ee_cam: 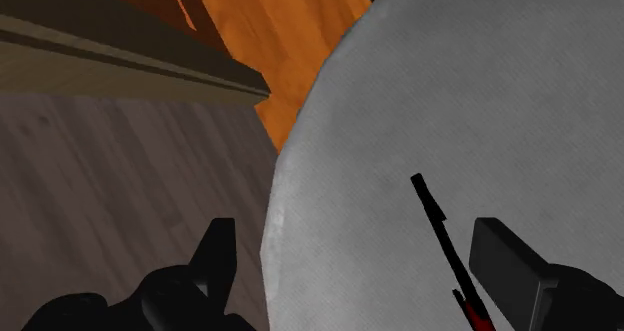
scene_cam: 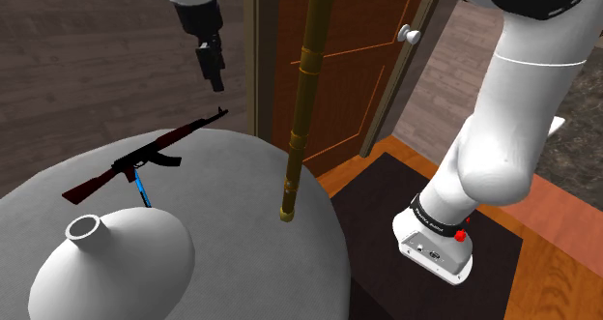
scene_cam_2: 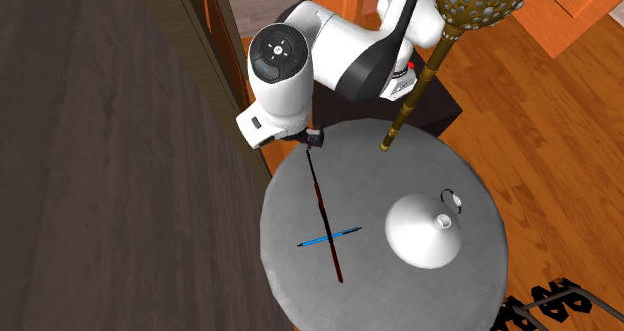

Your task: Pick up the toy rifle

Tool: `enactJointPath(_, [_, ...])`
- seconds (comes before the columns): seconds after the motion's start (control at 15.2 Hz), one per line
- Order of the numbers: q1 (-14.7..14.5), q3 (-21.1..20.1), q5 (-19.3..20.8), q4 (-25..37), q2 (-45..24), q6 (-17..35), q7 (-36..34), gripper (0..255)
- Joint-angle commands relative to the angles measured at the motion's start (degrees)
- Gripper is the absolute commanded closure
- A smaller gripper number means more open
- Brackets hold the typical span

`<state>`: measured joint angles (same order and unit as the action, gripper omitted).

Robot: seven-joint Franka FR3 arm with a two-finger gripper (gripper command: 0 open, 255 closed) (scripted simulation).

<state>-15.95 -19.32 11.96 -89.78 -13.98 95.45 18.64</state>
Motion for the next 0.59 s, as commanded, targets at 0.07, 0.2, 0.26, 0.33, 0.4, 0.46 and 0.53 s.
enactJointPath(0.07, [-2.51, -1.29, 2.36, 5.37, -5.45, -1.25, 1.92, 0])
enactJointPath(0.2, [-4.49, -2.05, 3.95, 8.97, -9.07, -2.14, 3.12, 0])
enactJointPath(0.26, [-5.52, -2.40, 4.75, 10.79, -10.87, -2.62, 3.75, 0])
enactJointPath(0.33, [-6.59, -2.73, 5.54, 12.63, -12.65, -3.12, 4.41, 0])
enactJointPath(0.4, [-7.69, -3.02, 6.32, 14.48, -14.43, -3.63, 5.10, 0])
enactJointPath(0.46, [-8.82, -3.31, 7.09, 16.35, -16.19, -4.16, 5.82, 0])
enactJointPath(0.53, [-9.98, -3.56, 7.85, 18.24, -17.94, -4.70, 6.57, 0])
